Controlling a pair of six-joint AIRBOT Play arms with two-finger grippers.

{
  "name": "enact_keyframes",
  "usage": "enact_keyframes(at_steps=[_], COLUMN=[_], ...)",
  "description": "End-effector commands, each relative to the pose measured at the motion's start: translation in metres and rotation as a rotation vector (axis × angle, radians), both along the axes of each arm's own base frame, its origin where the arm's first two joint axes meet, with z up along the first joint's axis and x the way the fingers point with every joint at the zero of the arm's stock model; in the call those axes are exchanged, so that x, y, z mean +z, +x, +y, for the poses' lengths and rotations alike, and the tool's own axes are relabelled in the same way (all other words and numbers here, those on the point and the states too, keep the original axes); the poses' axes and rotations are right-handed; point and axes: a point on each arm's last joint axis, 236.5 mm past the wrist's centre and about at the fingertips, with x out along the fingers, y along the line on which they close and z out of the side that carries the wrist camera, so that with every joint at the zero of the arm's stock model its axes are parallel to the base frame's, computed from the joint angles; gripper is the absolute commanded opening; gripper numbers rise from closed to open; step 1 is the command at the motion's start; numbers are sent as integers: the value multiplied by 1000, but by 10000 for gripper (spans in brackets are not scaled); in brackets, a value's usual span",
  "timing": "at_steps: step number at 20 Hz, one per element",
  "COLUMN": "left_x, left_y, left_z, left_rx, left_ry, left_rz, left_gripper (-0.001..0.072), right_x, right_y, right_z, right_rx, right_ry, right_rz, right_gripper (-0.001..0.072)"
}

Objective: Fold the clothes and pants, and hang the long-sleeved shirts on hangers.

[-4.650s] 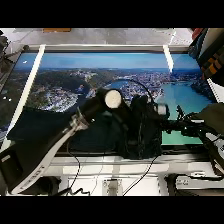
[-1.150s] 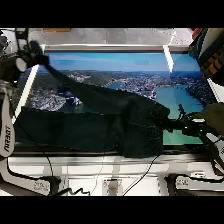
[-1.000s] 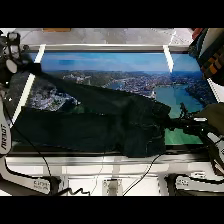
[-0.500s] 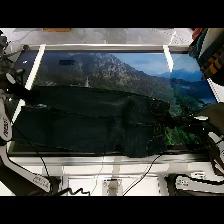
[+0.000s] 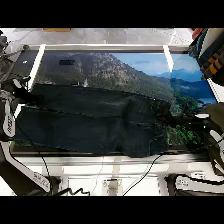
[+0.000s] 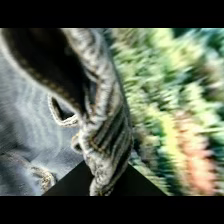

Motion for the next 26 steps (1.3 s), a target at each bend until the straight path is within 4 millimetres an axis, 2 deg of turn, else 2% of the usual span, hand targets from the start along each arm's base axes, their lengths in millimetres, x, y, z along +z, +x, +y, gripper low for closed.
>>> enact_keyframes(at_steps=[1, 2, 4, 7, 11, 14, 18, 22, 23, 24, 25, 26], left_x=[11, 11, 5, -11, -11, -14, -16, -15, -15, -15, -14, -11], left_y=[17, 18, 19, 12, 17, 6, -10, -6, -6, -7, -10, -11], left_z=[26, 31, 27, 6, -12, -18, -25, -35, -35, -35, -36, -37], left_rx=[156, 203, 213, 281, 302, 333, 377, 408, 423, 450, 493, 538], left_ry=[62, 64, 52, 8, 47, 68, 68, 54, 51, 46, 39, 27], left_rz=[-94, -107, -102, -44, -39, 13, 82, 70, 67, 68, 73, 68], left_gripper=[31, 31, 31, 29, 29, 30, 29, 34, 143, 443, 646, 658], right_x=[3, 11, 23, 33, 40, 43, 36, 34, 34, 35, 35, 35], right_y=[7, 15, 28, 45, 64, 71, 72, 72, 72, 72, 72, 72], right_z=[-37, -46, -62, -83, -101, -109, -112, -112, -112, -112, -112, -112], right_rx=[10, 17, 35, 1, -68, -97, -101, -100, -100, -100, -100, -101], right_ry=[-169, -207, -279, -362, -422, -447, -453, -452, -453, -453, -453, -454], right_rz=[53, 32, -7, -58, -124, -152, -144, -141, -141, -141, -142, -142], right_gripper=[35, 35, 35, 35, 36, 35, 36, 36, 36, 36, 37, 38])
